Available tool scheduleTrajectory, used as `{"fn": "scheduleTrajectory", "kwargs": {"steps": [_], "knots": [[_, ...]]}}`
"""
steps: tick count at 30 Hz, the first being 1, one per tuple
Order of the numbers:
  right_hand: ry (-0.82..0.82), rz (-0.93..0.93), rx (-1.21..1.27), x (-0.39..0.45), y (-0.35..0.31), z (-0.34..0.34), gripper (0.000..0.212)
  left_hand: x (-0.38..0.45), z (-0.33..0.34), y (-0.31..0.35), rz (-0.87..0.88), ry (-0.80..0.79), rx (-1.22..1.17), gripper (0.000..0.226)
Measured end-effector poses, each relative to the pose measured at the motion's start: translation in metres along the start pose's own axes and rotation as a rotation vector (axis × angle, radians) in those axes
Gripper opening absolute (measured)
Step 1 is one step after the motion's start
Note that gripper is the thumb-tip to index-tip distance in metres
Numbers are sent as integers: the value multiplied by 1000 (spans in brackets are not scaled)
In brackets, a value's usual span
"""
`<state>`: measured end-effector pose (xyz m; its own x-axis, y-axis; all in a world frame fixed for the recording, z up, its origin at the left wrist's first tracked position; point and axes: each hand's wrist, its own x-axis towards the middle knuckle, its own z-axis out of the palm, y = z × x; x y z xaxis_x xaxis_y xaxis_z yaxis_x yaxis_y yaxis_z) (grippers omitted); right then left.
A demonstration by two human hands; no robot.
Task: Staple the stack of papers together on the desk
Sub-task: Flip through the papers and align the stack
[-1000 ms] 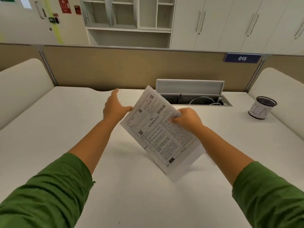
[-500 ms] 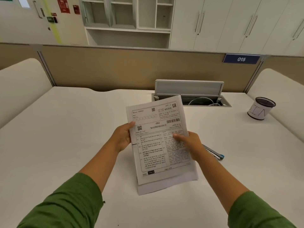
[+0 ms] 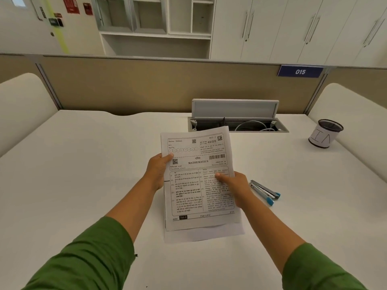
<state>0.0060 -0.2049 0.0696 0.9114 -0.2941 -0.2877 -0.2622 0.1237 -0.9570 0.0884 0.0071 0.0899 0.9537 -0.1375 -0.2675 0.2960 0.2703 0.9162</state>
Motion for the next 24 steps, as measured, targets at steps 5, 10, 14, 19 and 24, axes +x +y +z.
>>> {"fn": "scheduleTrajectory", "kwargs": {"steps": [5, 10, 14, 19, 24], "knots": [[-1, 23, 11, 1, 2, 3, 11, 2, 0, -1, 16, 57, 25, 10], [10, 30, 33, 1, 4, 6, 12, 3, 2, 1, 40, 59, 43, 10], [5, 49, 11, -2, 7, 4, 20, 2, 1, 2, 47, 65, 82, 9], [184, -132, -445, 8, -3, -7, 41, 4, -2, 11, 81, 54, 168, 15], [173, -202, -1006, 24, -22, -53, 51, 4, 3, 13, 141, 65, 291, 22]]}}
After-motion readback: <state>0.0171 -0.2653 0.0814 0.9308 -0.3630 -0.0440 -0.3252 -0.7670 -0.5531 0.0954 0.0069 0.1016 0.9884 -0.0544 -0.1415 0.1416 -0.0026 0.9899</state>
